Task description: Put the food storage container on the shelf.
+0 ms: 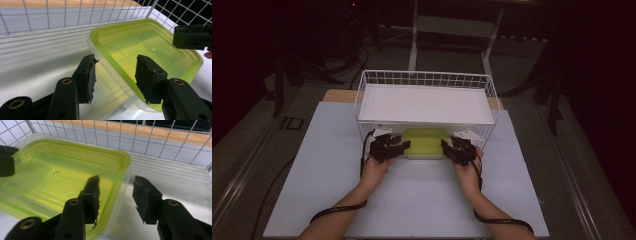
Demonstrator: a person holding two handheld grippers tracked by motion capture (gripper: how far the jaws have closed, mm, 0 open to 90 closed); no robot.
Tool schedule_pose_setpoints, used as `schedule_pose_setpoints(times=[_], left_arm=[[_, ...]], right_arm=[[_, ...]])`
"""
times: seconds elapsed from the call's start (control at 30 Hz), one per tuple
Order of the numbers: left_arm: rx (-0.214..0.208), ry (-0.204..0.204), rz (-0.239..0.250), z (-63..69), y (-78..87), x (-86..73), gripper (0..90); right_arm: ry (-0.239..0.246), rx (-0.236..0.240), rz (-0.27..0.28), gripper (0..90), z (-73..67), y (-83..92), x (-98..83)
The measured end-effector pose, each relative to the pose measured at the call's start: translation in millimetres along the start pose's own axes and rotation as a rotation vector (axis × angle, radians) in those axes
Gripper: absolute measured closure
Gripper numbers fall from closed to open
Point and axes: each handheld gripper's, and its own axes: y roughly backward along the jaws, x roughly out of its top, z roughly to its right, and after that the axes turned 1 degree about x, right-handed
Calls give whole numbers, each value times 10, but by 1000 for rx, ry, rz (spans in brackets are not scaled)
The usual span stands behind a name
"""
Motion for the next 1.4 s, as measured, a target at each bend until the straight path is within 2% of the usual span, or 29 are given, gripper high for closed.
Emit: schedule_pose_setpoints(times=[0.17, 0.2, 0.27, 0.37, 0.43, 0.5, 0.57, 0.67, 0.7, 0.73, 0.77, 0.8, 0.83, 0.9, 0.93, 0.97, 1.0, 1.03, 1.07, 1.1, 1.17, 1.23, 1.27, 1.4], left_arm=[[-4, -3, 8, 44, 54, 16, 493], [1, -44, 16, 25, 82, 30, 487], [-4, -22, 25, 75, 154, 41, 474], [-8, -30, 26, 103, 212, 49, 469], [-20, -33, 38, 137, 311, 57, 452], [-21, -37, 41, 147, 345, 60, 422], [-34, -22, 38, 168, 410, 65, 382], [-53, -29, 53, 199, 510, 61, 334], [-65, -36, 52, 202, 544, 55, 328], [-81, -44, 55, 204, 579, 49, 249], [-87, -44, 68, 209, 613, 41, 247], [-80, -45, 76, 213, 652, 33, 247], [-81, -43, 82, 213, 690, 25, 244], [-91, -28, 88, 212, 753, 6, 225], [-108, -36, 89, 212, 778, -11, 175], [-112, -56, 90, 218, 802, -31, 144], [-109, -68, 88, 230, 825, -50, 140], [-117, -74, 90, 236, 843, -71, 100], [-127, -81, 87, 241, 856, -92, 100], [-140, -80, 78, 249, 869, -111, 3], [-159, -78, 80, 256, 909, -160, 3], [-151, -80, 77, 267, 936, -211, 3], [-162, -83, 79, 272, 945, -239, 3], [-134, -124, 97, 292, 967, -353, 3]], right_arm=[[22, 3, -2, 512, -22, 37, 10], [29, 9, 0, 506, -28, 65, 9], [20, 16, 1, 503, -30, 106, 17], [8, 22, 10, 504, -34, 162, 28], [2, 46, 9, 506, -69, 256, 38], [-3, 72, 14, 513, -106, 322, 37], [11, 93, 14, 533, -158, 384, 31], [22, 114, 17, 552, -210, 439, 19], [29, 121, 13, 584, -237, 459, 14], [28, 140, 9, 614, -276, 495, -2], [29, 148, 3, 662, -297, 509, -14], [29, 148, 3, 662, -297, 509, -14], [46, 171, -15, 710, -338, 532, -48], [56, 179, -23, 745, -360, 537, -69], [65, 186, -31, 775, -381, 541, -91], [83, 203, -52, 826, -418, 537, -131], [97, 213, -62, 849, -434, 530, -149], [113, 215, -68, 871, -448, 523, -171], [113, 215, -68, 871, -448, 523, -171], [121, 214, -87, 895, -467, 504, -212], [121, 217, -98, 898, -473, 487, -250], [119, 218, -101, 899, -478, 482, -267], [114, 228, -110, 899, -488, 471, -296], [120, 236, -119, 900, -516, 444, -336]])
